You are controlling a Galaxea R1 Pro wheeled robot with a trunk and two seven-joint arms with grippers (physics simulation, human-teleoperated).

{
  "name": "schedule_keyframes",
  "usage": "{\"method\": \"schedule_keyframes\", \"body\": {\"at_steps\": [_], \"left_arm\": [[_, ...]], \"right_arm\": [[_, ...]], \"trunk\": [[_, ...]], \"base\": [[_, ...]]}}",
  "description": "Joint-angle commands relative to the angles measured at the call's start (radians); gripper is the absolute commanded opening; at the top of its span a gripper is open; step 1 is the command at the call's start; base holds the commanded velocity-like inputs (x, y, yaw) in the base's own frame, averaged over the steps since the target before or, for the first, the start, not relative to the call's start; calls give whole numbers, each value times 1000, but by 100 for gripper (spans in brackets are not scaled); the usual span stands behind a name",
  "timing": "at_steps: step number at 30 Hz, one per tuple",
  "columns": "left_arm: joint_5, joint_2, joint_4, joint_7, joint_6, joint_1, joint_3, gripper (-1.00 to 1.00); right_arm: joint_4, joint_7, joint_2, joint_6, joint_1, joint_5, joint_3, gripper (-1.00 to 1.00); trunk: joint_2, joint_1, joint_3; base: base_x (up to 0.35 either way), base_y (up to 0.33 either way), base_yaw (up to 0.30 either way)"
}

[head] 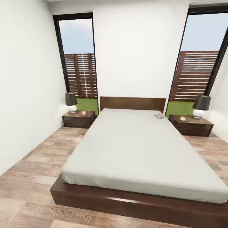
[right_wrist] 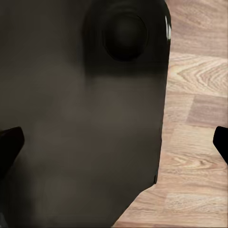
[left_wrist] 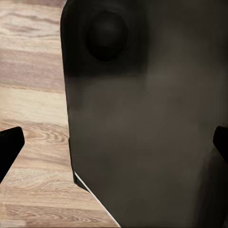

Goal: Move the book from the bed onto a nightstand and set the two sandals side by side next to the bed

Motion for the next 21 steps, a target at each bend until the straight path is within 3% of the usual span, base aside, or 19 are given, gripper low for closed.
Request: {"method": "schedule_keyframes", "body": {"at_steps": [1, 4, 21], "left_arm": [[0, 0, 0, 0, 0, 0, 0, 100], [-16, -4, -12, -3, -6, -5, -9, 100], [-18, 4, -26, -2, -6, 2, -9, 100]], "right_arm": [[0, 0, 0, 0, 0, 0, 0, 100], [3, 1, 16, 3, -6, 4, 1, 100], [3, -3, 13, -1, -7, -4, -1, 100]], "trunk": [[0, 0, 0], [0, 0, 0], [0, 0, 0]], "base": [[0, 0, 0], [0, 0, 0], [0, 0, 0]]}}
